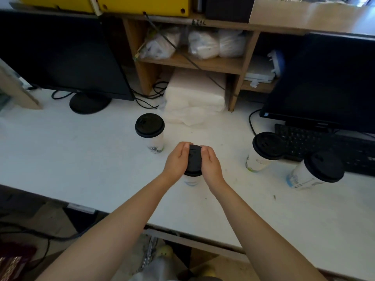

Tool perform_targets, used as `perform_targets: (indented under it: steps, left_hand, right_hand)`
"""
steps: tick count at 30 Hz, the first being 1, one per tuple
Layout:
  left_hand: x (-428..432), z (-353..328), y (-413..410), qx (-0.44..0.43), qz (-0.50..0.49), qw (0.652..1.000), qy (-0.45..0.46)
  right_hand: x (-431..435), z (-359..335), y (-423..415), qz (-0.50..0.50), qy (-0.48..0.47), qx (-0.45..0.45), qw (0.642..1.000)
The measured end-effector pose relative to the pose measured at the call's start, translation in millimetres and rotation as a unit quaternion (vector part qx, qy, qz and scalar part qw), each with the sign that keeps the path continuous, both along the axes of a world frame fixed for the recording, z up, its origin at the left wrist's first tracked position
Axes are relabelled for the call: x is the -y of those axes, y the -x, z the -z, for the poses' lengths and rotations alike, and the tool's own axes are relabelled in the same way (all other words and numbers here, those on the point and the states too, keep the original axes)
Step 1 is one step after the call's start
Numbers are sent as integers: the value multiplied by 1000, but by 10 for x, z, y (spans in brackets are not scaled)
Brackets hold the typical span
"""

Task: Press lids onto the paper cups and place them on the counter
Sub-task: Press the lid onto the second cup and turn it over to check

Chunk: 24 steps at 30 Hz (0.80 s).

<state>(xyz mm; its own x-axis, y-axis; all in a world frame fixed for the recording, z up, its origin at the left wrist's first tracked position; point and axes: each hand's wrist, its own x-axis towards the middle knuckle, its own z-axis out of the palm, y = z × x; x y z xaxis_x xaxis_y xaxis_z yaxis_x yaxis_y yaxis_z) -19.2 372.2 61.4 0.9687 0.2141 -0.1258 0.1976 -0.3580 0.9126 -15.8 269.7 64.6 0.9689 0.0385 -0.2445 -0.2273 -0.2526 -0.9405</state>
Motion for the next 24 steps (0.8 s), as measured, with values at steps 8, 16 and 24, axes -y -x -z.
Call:
perform_targets:
  steps: [8,16,24]
  left_hand:
    - [-220,-149,-201,-18,3,996,-89]
    - [37,57,166,48,-1,986,-158]
    - [-34,4,137,32,64,981,-180]
  right_hand:
    - [133,-23,337,-14,43,-27,999]
    - [-27,9,176,-19,36,29,999]
    - [45,69,207,-14,-86,-23,996]
